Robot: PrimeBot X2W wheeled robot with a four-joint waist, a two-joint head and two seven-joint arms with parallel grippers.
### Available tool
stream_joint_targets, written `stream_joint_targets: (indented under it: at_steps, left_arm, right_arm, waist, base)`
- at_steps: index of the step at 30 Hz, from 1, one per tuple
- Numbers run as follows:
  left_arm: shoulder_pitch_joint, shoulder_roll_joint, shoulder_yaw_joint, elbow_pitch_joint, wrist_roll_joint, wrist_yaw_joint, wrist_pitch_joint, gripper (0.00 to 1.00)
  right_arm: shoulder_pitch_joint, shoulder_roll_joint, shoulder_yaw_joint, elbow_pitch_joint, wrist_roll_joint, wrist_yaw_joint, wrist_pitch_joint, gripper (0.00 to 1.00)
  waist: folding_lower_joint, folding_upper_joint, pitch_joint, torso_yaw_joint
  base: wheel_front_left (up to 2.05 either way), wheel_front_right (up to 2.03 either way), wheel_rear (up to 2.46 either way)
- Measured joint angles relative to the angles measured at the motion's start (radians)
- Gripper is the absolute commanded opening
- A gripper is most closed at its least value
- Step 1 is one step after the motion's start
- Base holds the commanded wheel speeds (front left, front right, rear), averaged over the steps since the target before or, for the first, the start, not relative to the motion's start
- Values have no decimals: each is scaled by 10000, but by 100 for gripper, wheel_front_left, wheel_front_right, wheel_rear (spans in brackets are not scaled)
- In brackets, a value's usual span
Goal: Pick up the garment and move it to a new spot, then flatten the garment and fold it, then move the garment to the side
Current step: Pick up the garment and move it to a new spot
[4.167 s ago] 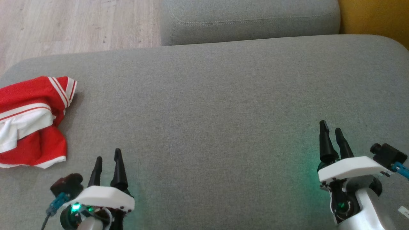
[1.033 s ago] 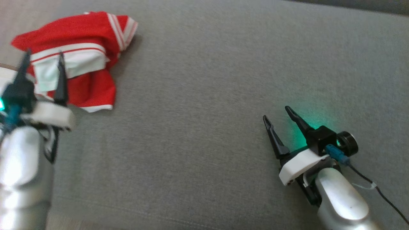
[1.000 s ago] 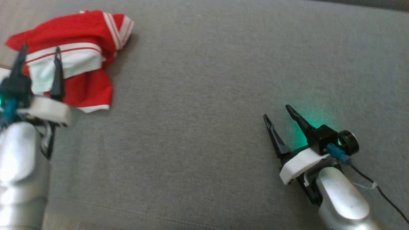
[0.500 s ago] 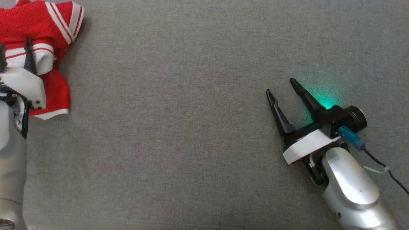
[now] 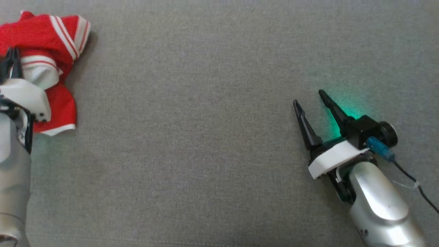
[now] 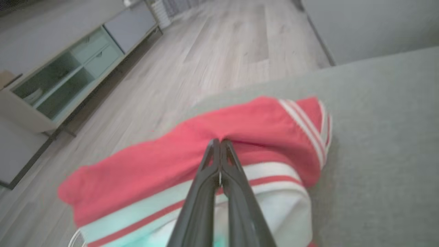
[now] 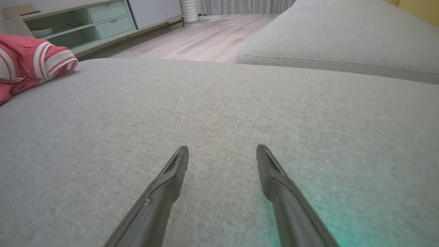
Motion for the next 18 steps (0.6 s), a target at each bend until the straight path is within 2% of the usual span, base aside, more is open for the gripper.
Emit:
stream_joint_targets:
  at_steps: [5, 9, 12, 18]
  left_arm:
    - [-363, -23, -568, -832, 171, -366, -1026, 0]
    - [-915, -374, -980, -1685, 151, -554, -1406, 0]
    - [-1038, -1011, -1595, -2723, -138, -725, -1526, 0]
    - [-1002, -2336, -2941, -4219, -811, -802, -1492, 0]
  right_arm:
    - [484, 190, -117, 307, 86, 0, 13, 100]
    - [869, 487, -121, 395, 86, 0, 56, 100]
    - [1007, 604, -142, 391, 86, 0, 56, 100]
    - [1452, 627, -221, 391, 98, 0, 58, 100]
  waist:
    - [-1, 0, -696, -109]
    - [-2, 0, -1291, -344]
    - [-2, 0, -1683, -869]
    - [-2, 0, -2061, -1895]
  base:
    - [0, 0, 0]
    - [0, 0, 0]
    - [0, 0, 0]
    - [0, 0, 0]
